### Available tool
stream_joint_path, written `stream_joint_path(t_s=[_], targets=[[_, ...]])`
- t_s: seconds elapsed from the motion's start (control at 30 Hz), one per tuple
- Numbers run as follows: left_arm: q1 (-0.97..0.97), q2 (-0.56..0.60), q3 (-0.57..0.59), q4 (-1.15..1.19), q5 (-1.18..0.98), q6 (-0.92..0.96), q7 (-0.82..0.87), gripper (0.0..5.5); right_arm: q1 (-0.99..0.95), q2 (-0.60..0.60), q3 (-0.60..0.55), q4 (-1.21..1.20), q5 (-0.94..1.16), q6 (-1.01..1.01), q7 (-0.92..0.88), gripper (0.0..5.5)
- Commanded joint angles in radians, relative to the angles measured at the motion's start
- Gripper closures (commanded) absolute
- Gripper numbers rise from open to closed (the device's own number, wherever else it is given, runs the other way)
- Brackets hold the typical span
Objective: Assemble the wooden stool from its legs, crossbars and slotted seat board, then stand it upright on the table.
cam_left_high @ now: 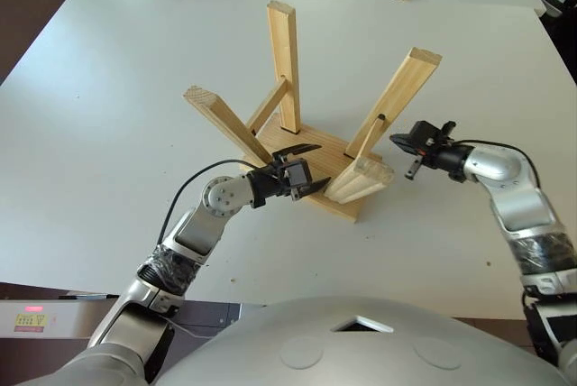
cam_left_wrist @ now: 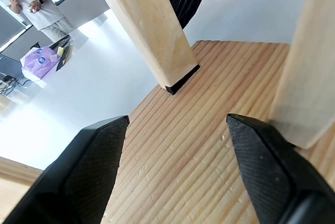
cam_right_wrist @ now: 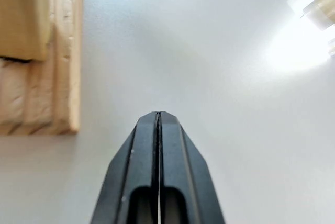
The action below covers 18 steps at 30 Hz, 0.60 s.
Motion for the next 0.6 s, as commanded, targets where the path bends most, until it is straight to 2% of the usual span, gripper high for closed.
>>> stream_joint_path(t_s=[0.03, 0.13, 0.3, 0.47, 0.6], targets=[[0.040, 0.017, 0.029, -0.016, 0.014, 0.076, 0.012, 2.04, 0.100, -0.093, -0.050, -0.156, 0.082, 0.046, 0.108, 5.48], [0.090, 0.056, 0.057, -0.143, -0.065, 0.132, -0.045, 2.04, 0.138, -0.122, -0.050, -0.207, 0.096, 0.053, 0.142, 5.48], [0.126, 0.130, 0.104, -0.290, -0.182, 0.227, -0.151, 2.04, 0.129, -0.090, -0.035, -0.214, 0.079, 0.073, 0.106, 5.48], [0.111, 0.135, 0.187, -0.297, -0.212, 0.282, -0.116, 2.04, 0.144, -0.068, -0.021, -0.225, 0.062, 0.080, 0.067, 5.48], [0.147, 0.129, 0.263, -0.388, -0.346, 0.396, -0.124, 2.04, 0.169, -0.064, -0.009, -0.245, 0.054, 0.080, 0.054, 5.48]])
